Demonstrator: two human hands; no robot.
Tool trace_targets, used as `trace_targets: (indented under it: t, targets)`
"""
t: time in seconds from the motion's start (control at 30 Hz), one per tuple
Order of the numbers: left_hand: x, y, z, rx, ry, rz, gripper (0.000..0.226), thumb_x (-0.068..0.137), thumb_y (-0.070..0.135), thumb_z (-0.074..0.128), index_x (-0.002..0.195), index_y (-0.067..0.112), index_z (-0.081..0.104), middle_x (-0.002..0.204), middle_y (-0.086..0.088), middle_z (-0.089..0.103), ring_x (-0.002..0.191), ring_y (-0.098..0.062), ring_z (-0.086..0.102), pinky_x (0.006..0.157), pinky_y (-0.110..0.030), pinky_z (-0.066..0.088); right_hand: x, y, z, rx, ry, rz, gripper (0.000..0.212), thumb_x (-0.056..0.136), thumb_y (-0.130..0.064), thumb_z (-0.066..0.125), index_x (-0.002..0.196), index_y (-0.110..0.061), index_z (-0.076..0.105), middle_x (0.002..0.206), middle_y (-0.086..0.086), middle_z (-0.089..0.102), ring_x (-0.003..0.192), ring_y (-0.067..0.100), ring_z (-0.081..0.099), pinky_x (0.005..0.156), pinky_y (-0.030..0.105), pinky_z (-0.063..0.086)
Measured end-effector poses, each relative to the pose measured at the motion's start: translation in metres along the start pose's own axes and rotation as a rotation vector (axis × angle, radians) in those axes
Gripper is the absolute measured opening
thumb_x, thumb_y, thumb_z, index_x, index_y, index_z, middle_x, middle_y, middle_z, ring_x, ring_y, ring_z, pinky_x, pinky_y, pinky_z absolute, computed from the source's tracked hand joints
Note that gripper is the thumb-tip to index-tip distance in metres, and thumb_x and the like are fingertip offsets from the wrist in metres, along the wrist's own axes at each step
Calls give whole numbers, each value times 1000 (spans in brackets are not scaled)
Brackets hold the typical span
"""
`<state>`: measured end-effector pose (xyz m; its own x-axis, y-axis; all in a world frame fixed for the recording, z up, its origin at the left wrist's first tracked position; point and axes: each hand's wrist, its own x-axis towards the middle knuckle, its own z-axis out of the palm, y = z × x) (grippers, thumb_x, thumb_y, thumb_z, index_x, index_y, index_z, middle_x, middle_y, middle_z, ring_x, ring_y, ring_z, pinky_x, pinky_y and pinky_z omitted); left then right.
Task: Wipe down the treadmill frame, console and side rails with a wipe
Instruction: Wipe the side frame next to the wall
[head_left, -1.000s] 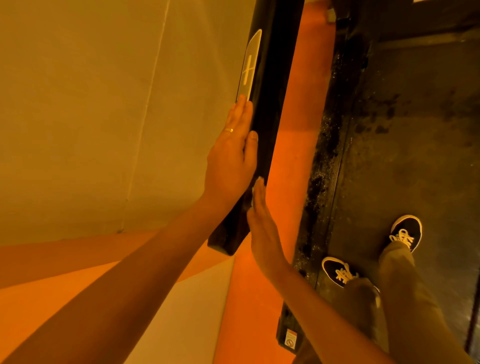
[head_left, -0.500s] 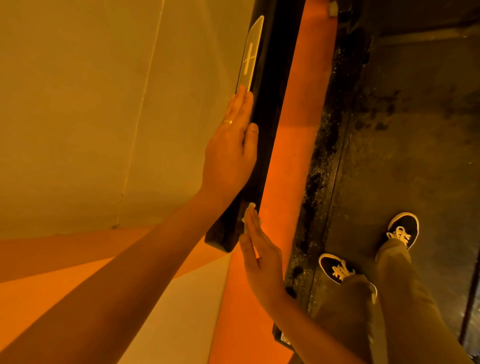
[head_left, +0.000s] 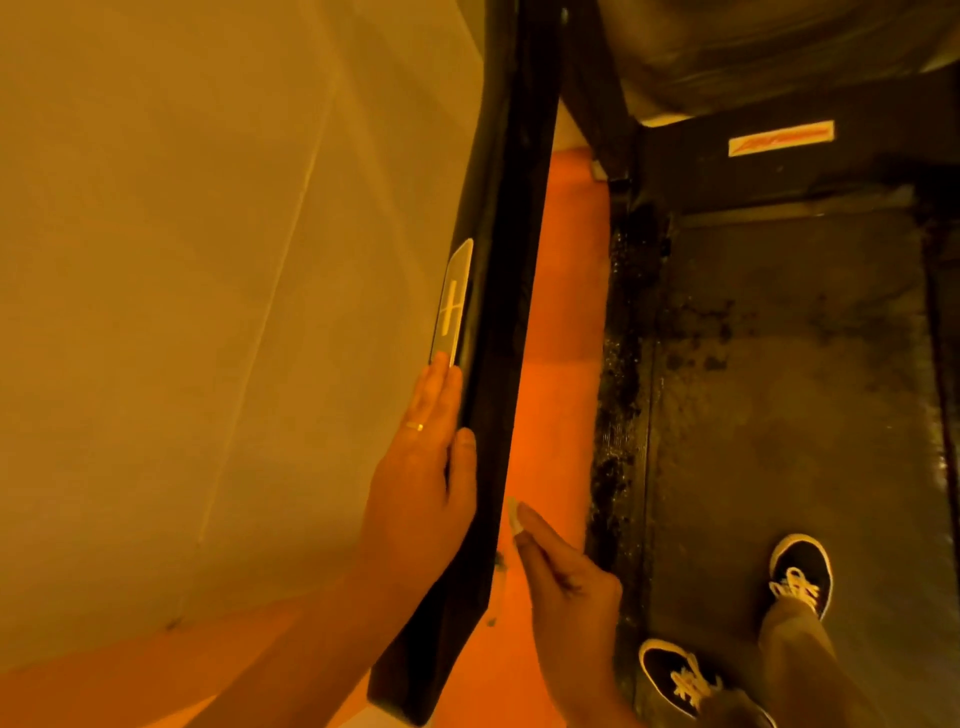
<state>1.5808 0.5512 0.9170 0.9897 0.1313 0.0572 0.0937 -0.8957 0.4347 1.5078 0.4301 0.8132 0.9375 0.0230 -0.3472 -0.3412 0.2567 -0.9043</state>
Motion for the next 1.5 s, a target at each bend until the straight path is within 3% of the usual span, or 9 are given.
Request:
trace_targets:
  t: [0.17,0.33,0.5,0.67,0.83,1.2,1.33,1.43,1.5]
  targets:
    - [43,3,3,15,-3,30,58,100,19,40,155,23,24,165,9,19,152,-7,19,119,-22,25,103,-32,3,-56,27,-177,32,92,-5,68,122,-18,69,96,-41,66,71,0,69,60,9,49]
    - [123,5,15,87,30,69,59,99,18,39,156,9,29,163,6,15,152,-10,17,119,-34,31,204,-66,16,-40,46,-273,29,94,-11,67,123,-15,70,107,-32,65,100,-7,65,75,5,49]
    - [198,11,24,153,28,49,60,100,20,37,157,7,24,166,-4,17,149,-6,11,117,-19,18,290,-94,29,-77,93,-335,26,95,-20,68,121,-22,71,92,-42,64,97,1,65,65,12,53]
    - [255,20,29,197,39,61,55,102,6,43,155,2,29,164,-13,23,152,-23,21,118,-21,18,364,-119,34,-61,66,-307,26,96,-16,67,118,-29,66,99,-32,64,93,-7,67,77,11,53]
    - [263,22,31,199,83,38,55,100,13,40,154,5,34,163,-8,28,149,-17,26,111,0,10,427,-132,46,-84,38,-289,27,95,-15,67,117,-30,64,99,-27,65,93,-7,67,80,14,55]
    - [259,26,30,227,54,-5,56,102,26,33,156,10,33,165,-3,24,151,-16,26,117,-9,16,529,-156,80,-62,-19,-235,25,94,1,62,117,-3,71,106,0,70,84,-18,62,79,4,44]
    - [259,29,29,238,53,-18,56,102,25,34,156,12,32,165,-1,23,151,-14,25,116,-7,15,523,-159,93,31,-111,-167,25,96,0,60,118,-7,70,118,26,67,106,22,64,79,16,53]
    - [259,31,28,237,59,-24,55,102,21,37,156,11,33,165,0,23,150,-13,25,115,-5,15,494,-160,89,-105,-173,-115,20,105,-21,50,112,-32,65,84,-6,66,67,7,62,58,13,47]
    - [258,31,29,235,63,-22,55,101,16,41,155,10,34,165,-1,24,150,-13,27,115,-7,17,468,-149,83,-117,-278,-125,22,108,-26,40,122,-37,53,107,-14,62,72,-4,52,66,10,43]
